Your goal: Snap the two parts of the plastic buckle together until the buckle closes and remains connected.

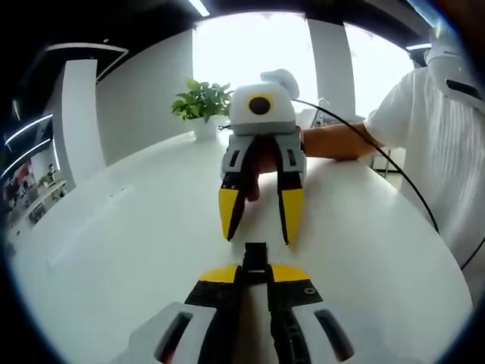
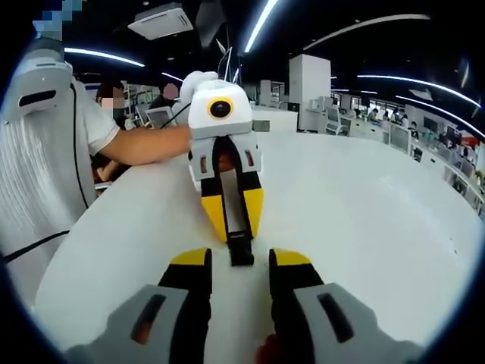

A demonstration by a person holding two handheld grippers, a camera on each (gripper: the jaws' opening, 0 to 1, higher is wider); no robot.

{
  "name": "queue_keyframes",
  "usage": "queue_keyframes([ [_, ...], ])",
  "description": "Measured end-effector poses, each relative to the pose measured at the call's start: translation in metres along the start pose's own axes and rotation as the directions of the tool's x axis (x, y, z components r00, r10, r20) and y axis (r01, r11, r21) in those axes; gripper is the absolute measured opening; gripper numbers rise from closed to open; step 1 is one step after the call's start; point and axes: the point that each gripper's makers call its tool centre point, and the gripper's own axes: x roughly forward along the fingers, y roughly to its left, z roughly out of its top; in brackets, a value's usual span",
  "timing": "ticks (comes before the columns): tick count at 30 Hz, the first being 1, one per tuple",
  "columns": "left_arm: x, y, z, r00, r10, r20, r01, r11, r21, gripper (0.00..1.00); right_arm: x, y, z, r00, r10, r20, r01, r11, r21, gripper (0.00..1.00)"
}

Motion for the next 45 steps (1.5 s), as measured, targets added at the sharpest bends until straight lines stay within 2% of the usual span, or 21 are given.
queue_keyframes([
  [14,0.002,0.002,0.002,1.0,0.011,-0.017,-0.011,1.0,0.004,0.11,-0.022,0.014,0.001,0.999,-0.045,0.005,0.045,0.998,0.046,0.37],
  [17,0.002,0.008,0.001,1.0,0.016,-0.019,-0.016,1.0,0.004,0.11,-0.026,0.012,-0.001,0.997,-0.073,-0.002,0.072,0.995,0.063,0.38],
  [18,0.003,0.007,0.002,1.0,0.017,-0.02,-0.017,1.0,0.006,0.11,-0.028,0.008,-0.004,0.995,-0.103,-0.013,0.104,0.992,0.077,0.38],
  [26,0.007,0.009,0.004,0.999,0.022,-0.024,-0.022,1.0,0.005,0.11,-0.035,0.005,-0.01,0.983,-0.182,-0.035,0.185,0.978,0.092,0.38],
  [30,0.008,0.015,0.004,0.999,0.021,-0.023,-0.021,1.0,0.003,0.11,-0.039,-0.001,-0.014,0.963,-0.256,-0.082,0.264,0.958,0.113,0.4],
  [31,0.009,0.016,0.004,1.0,0.021,-0.023,-0.021,1.0,0.002,0.11,-0.039,0.001,-0.013,0.965,-0.253,-0.075,0.26,0.959,0.108,0.41],
  [33,0.01,0.018,0.004,1.0,0.019,-0.024,-0.019,1.0,0.002,0.11,-0.041,0.0,-0.014,0.955,-0.285,-0.083,0.294,0.945,0.145,0.42],
  [34,0.011,0.019,0.005,1.0,0.019,-0.025,-0.019,1.0,0.002,0.11,-0.041,0.0,-0.012,0.957,-0.28,-0.076,0.288,0.947,0.139,0.42],
  [40,0.014,0.021,0.007,1.0,0.015,-0.027,-0.015,1.0,0.002,0.11,-0.05,-0.004,-0.009,0.939,-0.339,-0.056,0.343,0.921,0.186,0.4],
  [45,0.015,0.028,0.008,1.0,0.015,-0.027,-0.015,1.0,0.0,0.11,-0.058,-0.011,-0.008,0.913,-0.403,-0.056,0.406,0.889,0.214,0.38],
])
